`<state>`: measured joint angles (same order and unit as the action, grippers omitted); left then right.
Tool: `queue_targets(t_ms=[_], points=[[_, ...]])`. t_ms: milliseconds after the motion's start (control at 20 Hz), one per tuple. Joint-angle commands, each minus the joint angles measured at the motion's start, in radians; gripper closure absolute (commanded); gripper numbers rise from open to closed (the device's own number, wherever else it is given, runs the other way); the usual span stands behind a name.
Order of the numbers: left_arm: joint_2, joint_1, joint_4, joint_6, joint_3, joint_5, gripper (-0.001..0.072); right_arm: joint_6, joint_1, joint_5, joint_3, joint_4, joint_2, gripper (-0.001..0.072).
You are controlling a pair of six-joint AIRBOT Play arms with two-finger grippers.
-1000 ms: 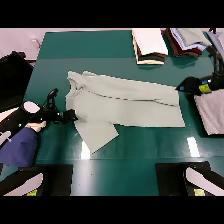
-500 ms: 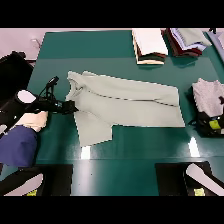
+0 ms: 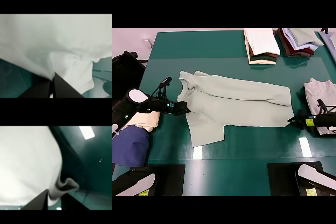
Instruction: Fold the shirts.
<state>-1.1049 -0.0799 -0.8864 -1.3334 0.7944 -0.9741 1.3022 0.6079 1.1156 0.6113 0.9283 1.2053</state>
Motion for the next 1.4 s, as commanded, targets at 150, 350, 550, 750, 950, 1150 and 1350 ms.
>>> queue_targets(t_ms=[150, 350, 550, 750, 950, 1150, 1350], points=[[0.068, 0.000, -0.015, -0.043, 0.060, -0.015, 0.0684, -0.066, -0.175, 0.012, 0.184, -0.011, -0.051, 0.0694], [0.205, 0.000, -0.084, -0.073, 0.354, -0.085, 0.0683, -0.065, -0.237, 0.034, 0.456, -0.012, -0.242, 0.0694], [0.272, 0.000, -0.158, -0.073, 0.816, -0.137, 0.0683, -0.061, -0.244, 0.025, 0.780, -0.010, -0.400, 0.0694], [0.272, 0.000, -0.192, -0.084, 1.202, -0.117, 0.0684, 0.018, -0.244, 0.025, 1.044, 0.071, -0.475, 0.0695], [0.272, 0.000, -0.236, -0.106, 1.373, -0.087, 0.0684, 0.082, -0.244, 0.122, 1.257, 0.175, -0.452, 0.0695], [0.259, 0.000, -0.294, -0.106, 1.288, -0.106, 0.0683, 0.116, -0.244, 0.318, 1.437, 0.174, -0.318, 0.0695], [0.179, 0.000, -0.330, -0.113, 1.028, -0.156, 0.0683, 0.130, -0.247, 0.419, 1.361, 0.172, -0.174, 0.0696]])
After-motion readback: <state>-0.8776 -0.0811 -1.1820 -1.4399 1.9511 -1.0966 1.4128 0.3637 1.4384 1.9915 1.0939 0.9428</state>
